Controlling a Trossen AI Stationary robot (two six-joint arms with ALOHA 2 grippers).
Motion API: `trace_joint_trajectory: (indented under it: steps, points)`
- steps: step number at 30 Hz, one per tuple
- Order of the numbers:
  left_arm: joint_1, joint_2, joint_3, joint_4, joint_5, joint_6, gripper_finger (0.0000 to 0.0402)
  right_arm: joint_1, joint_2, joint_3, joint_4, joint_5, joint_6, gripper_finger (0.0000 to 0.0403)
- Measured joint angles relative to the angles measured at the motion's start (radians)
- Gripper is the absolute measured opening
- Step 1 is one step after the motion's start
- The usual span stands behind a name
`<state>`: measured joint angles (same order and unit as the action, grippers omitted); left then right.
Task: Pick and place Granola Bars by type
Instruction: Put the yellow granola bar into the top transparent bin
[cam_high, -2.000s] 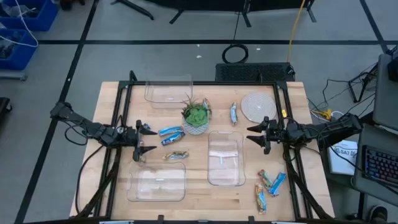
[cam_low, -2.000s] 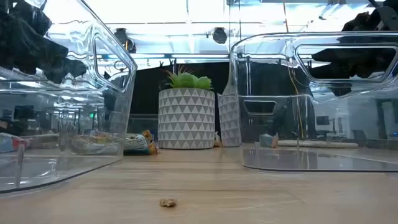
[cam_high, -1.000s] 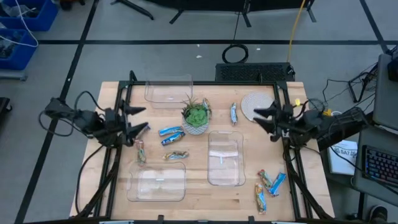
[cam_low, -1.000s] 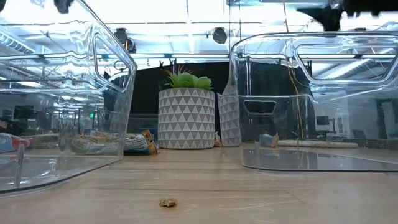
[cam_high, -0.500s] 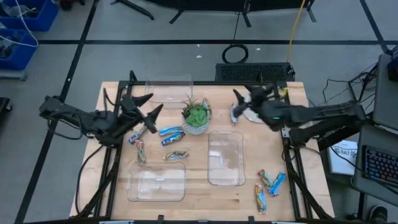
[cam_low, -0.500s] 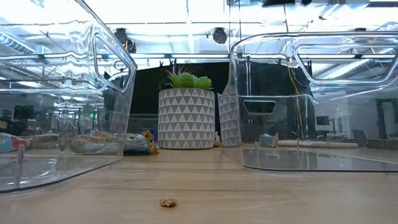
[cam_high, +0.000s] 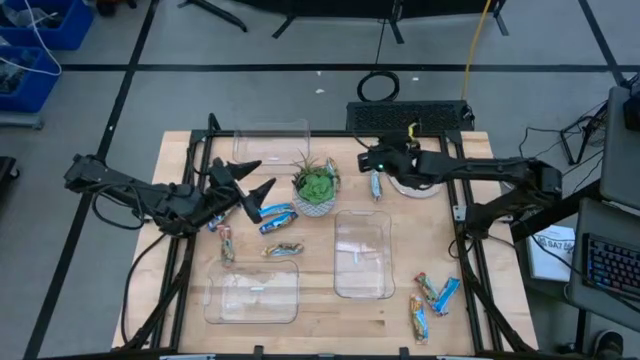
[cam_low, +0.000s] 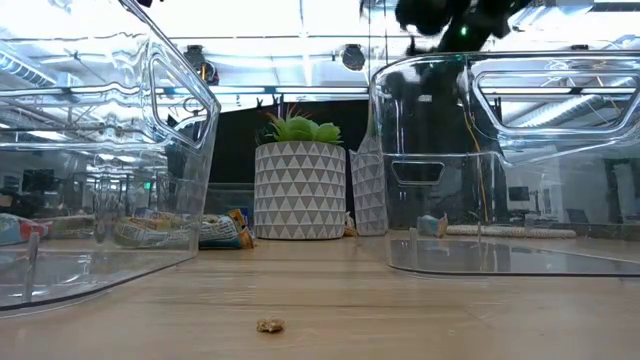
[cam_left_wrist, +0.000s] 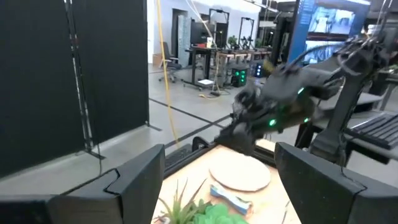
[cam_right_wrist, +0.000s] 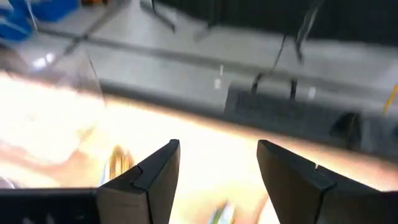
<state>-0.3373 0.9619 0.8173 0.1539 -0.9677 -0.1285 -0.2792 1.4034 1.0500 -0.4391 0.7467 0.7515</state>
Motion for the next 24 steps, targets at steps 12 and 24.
trace_joint_trajectory:
  steps: [12, 24]
  points:
    - [-0.012, -0.008, 0.000, 0.003, 0.134, -0.069, 0.0305, -0.088, 0.203, 0.001, -0.142, -0.337, 0.232, 0.0208]
    - [-0.012, -0.008, 0.000, 0.039, 0.165, -0.040, 0.0305, -0.050, 0.306, -0.006, -0.179, -0.465, 0.300, 0.0208]
